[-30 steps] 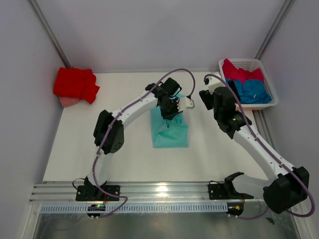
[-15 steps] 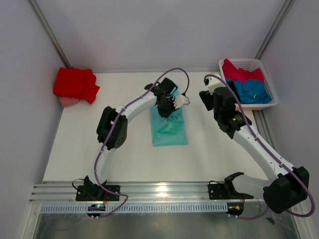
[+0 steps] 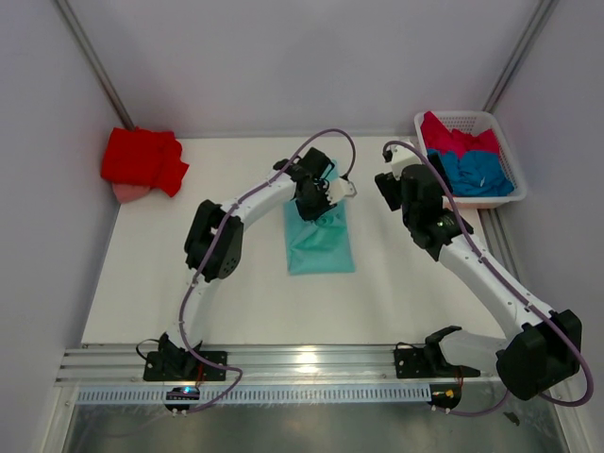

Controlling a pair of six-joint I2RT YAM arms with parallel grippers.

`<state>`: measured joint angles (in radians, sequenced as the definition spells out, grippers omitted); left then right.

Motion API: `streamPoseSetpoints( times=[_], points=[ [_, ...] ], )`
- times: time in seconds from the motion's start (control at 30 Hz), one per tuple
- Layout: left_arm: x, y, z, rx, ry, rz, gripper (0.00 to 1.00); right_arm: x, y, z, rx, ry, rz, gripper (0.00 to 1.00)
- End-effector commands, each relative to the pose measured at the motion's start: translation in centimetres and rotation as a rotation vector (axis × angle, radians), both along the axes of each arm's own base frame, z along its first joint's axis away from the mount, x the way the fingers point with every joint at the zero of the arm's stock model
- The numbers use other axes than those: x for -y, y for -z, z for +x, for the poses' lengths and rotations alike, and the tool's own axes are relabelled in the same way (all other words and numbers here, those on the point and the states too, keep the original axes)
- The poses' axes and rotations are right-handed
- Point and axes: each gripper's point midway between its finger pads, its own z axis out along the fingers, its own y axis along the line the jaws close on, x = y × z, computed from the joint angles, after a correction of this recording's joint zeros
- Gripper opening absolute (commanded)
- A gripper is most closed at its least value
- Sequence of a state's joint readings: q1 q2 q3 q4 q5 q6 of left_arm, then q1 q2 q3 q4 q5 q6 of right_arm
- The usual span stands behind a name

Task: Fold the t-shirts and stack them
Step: Fold the tshirt

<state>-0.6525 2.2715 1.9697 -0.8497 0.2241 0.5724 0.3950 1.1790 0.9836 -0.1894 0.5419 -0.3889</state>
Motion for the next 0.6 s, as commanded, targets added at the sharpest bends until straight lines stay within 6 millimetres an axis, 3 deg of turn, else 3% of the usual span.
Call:
streamPoseSetpoints(
  times=[0.0,0.03,0.1,0.4,0.57],
  points=[
    [0.3,-1.2,1.7,0.057,-0.053,-0.023,0.62,-0.4,-1.5,0.5,0.045,-0.003,0.033,0.99],
    [0.2,-1.2,1.8,0.058,-0.064,-0.021,0.81,-0.4,-1.5,0.5,0.046,-0.003,0.033,0.99],
    [0.1,-1.1,1.7,0.055,-0.076,-0.015,0.99,-0.4,-1.5,0.5,0.044,-0.003,0.035,0.99],
    [0.4,-2.7,2.9,0.118,-0.177,-0.078,0.99,-0.6,-0.4,0.0,0.022,-0.018,0.048,0.99],
    [-1.1,-6.7,5.6,0.301,-0.31,-0.081,0.99,-1.5,1.5,-1.0,-0.031,-0.085,0.071,0.99]
  ],
)
